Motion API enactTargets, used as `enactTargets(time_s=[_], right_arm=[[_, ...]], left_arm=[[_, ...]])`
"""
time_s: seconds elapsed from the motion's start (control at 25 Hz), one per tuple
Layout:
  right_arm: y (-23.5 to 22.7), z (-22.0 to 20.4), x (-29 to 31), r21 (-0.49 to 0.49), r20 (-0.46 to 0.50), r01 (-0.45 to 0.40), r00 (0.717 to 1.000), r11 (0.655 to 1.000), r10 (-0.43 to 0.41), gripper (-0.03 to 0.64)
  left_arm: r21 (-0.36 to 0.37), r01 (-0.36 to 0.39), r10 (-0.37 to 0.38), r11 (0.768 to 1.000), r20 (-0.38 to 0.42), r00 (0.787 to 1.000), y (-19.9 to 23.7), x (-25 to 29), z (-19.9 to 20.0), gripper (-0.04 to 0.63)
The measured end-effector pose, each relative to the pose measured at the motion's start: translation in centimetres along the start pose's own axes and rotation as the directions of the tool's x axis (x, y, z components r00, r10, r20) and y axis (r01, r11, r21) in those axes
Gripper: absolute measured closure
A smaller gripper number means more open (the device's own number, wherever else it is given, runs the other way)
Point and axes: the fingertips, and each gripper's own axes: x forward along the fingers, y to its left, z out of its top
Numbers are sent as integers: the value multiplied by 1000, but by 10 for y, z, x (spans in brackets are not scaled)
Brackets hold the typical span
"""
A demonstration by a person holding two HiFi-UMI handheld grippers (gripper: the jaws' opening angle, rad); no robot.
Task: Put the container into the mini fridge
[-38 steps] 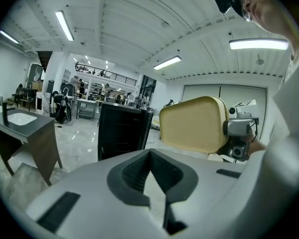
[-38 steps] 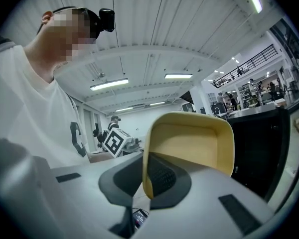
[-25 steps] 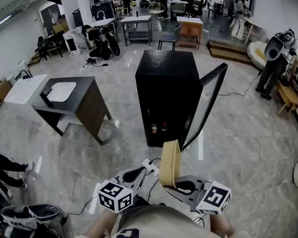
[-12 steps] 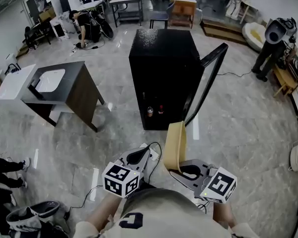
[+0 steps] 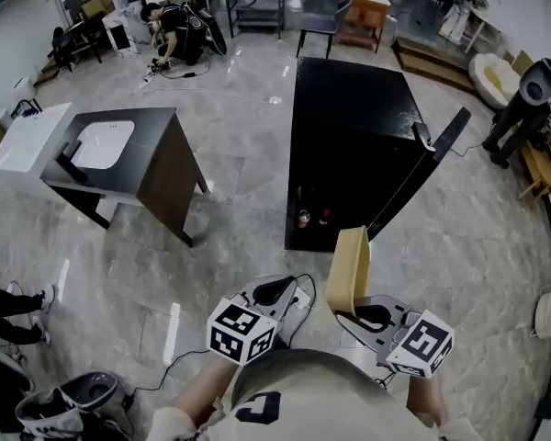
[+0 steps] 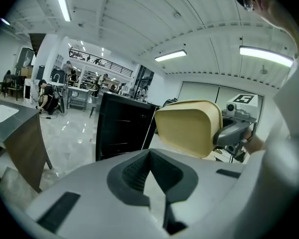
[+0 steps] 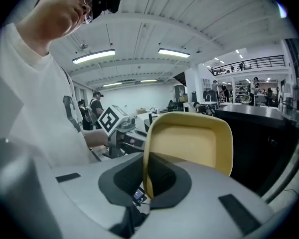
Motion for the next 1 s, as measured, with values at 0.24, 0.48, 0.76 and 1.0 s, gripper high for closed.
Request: enactTargets(time_s=[0.24,0.48,0.76,1.0], right_arm=[[-35,25,60,-25,-52,9,999,1000,-10,585],[-55,41,103,-45,-156,24,987,999,-31,585],[-102,26,110,-97,-314,76,944,992,-103,586],[-159,0,101,-87,-359,133,920,987,-156,585]], left_arm=[[21,31,-31,999,0,1000,61,0,25,540],[64,84,-83,994,-15,996,104,0,45,540],[91,117,-114,989,-41,993,124,17,54,540],[77,102,-99,992,-46,994,124,37,59,540]])
